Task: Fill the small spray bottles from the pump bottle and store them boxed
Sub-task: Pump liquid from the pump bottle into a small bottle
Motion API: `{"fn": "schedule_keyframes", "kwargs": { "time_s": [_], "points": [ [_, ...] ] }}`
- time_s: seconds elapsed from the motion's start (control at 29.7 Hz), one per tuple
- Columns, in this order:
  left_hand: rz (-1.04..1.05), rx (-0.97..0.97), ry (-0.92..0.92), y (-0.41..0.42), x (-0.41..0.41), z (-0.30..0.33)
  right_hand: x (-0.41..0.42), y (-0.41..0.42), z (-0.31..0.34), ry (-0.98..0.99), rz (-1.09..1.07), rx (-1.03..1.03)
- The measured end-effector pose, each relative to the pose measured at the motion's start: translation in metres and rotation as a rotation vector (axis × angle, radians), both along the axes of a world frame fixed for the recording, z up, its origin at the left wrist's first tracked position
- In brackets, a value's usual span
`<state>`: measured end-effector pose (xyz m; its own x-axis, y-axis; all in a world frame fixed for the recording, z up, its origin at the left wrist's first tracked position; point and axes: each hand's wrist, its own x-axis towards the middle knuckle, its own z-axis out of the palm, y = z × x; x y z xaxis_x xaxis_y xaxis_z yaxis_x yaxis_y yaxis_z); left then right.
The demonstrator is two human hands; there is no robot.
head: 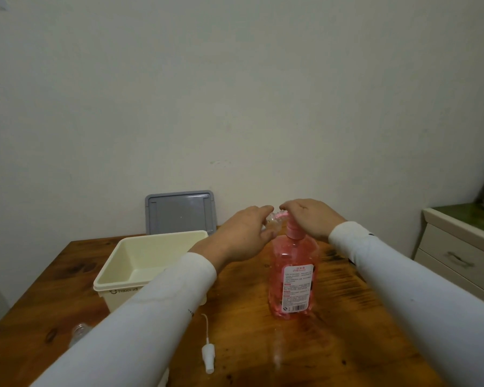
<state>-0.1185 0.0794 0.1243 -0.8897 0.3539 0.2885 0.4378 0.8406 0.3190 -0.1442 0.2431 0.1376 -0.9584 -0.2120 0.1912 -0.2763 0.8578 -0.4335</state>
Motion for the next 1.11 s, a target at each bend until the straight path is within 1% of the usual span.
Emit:
{"fn": "schedule_keyframes", "kwargs": {
  "time_s": [0.13,0.27,0.4,0.64,0.77,0.94,1.11],
  "points": [
    [-0.004,-0.01,0.024,0.0,-0.001,0.009,-0.002,0.0,0.007,0.031,0.002,-0.027],
    [-0.005,0.011,0.018,0.001,0.002,0.001,-0.002,0.001,-0.005,0.05,0.011,-0.053],
    [0.003,-0.014,0.002,0.001,0.002,-0.005,-0.002,-0.002,-0.009,0.027,0.002,-0.039],
    [-0.002,-0.034,0.025,0.0,0.002,0.01,-0.002,0.0,0.004,0.04,0.006,-0.027],
    [-0.009,-0.038,0.022,0.001,0.004,0.002,-0.001,-0.001,-0.007,0.063,0.0,-0.071],
    [-0.006,-0.045,-0.005,0.001,0.002,0.0,0.001,-0.001,-0.008,0.026,-0.006,-0.023],
    [-0.008,-0.048,0.031,0.001,0.002,0.009,-0.002,0.001,0.001,0.048,0.001,-0.073]
  ]
}}
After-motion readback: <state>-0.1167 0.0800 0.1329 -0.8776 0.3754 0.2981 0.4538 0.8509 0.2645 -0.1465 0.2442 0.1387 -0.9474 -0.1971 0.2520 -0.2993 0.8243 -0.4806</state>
